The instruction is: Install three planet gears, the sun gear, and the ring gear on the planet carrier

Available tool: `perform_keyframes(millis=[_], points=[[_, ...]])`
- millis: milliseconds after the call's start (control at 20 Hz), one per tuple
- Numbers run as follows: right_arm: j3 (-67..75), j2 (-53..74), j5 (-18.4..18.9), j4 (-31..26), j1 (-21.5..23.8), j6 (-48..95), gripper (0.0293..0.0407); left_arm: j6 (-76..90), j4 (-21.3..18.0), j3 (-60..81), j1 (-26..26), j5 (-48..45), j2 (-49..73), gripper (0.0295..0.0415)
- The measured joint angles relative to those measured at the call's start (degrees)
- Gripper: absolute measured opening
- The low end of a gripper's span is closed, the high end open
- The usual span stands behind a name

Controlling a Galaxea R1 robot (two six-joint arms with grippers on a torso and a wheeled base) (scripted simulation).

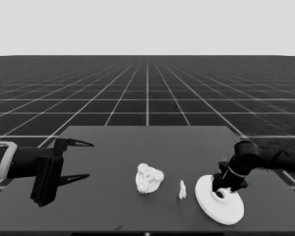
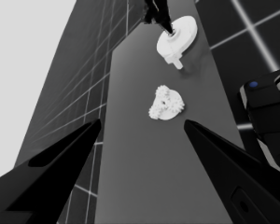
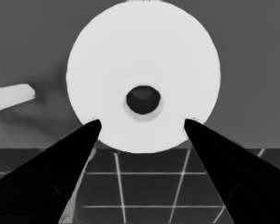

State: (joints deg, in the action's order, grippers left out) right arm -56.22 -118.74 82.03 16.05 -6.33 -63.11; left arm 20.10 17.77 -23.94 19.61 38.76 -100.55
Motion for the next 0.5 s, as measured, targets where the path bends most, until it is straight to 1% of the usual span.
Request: perform_keyframes(millis=[50,100,200,350,400,500], points=[[-1.8,-1.0,-1.3,2.0,-2.5,0.4,0.0385,0.0,0.0,0.0,0.0,0.0,0.0,0.0385],[-3.1,-1.6,-2.1,3.0,-3.9,0.7,0.0385,0.0,0.0,0.0,0.0,0.0,0.0,0.0385],[-4.3,-2.2,-2.8,3.9,-5.1,0.9,0.0385,0.0,0.0,0.0,0.0,0.0,0.0,0.0385],[-4.8,-2.5,-3.1,4.3,-5.5,1.1,0.0385,0.0,0.0,0.0,0.0,0.0,0.0,0.0385],[-4.9,-2.5,-3.2,4.4,-5.6,1.1,0.0349,0.0,0.0,0.0,0.0,0.0,0.0,0.0385],[-4.9,-2.5,-3.2,4.4,-5.6,1.1,0.0348,0.0,0.0,0.0,0.0,0.0,0.0,0.0385]])
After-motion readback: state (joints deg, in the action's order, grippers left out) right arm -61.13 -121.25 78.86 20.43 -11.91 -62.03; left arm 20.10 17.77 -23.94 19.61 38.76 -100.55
